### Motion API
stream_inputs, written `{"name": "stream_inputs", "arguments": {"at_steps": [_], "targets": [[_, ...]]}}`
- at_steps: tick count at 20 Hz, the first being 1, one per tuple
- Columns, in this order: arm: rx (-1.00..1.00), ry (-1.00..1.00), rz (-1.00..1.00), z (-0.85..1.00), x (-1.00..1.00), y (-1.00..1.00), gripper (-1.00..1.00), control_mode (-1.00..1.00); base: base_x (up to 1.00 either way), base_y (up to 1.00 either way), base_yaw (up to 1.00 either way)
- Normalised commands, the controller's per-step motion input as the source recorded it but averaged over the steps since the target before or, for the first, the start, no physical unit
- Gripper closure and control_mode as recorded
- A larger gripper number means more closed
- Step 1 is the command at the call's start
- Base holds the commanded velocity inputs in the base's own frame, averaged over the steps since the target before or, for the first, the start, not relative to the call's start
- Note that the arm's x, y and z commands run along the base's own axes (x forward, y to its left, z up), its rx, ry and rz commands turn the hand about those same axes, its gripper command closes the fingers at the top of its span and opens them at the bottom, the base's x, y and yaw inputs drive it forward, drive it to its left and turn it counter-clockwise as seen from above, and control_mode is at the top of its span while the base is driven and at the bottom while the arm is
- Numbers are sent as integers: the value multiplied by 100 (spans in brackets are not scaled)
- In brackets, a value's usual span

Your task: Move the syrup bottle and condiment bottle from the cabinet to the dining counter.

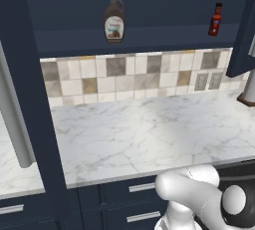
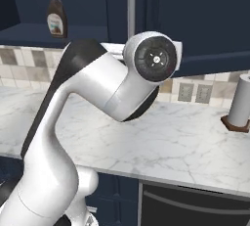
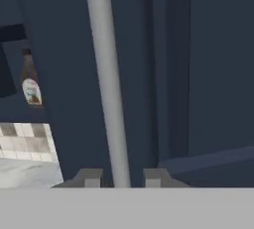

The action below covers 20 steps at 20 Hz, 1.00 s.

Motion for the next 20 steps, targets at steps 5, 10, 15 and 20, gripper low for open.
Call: {"name": "stream_inputs", "arguments": {"at_steps": [5, 10, 15, 20], "targets": [[2, -19, 0, -32, -100, -9, -100, -100, 0, 0, 0], [0, -16, -6, -1, -68, 41, -100, -100, 0, 0, 0], [-15, 5, -21, -7, 21, 99, -100, -100, 0, 0, 0], [-30, 0, -33, -36, 76, 83, -100, -100, 0, 0, 0]]}}
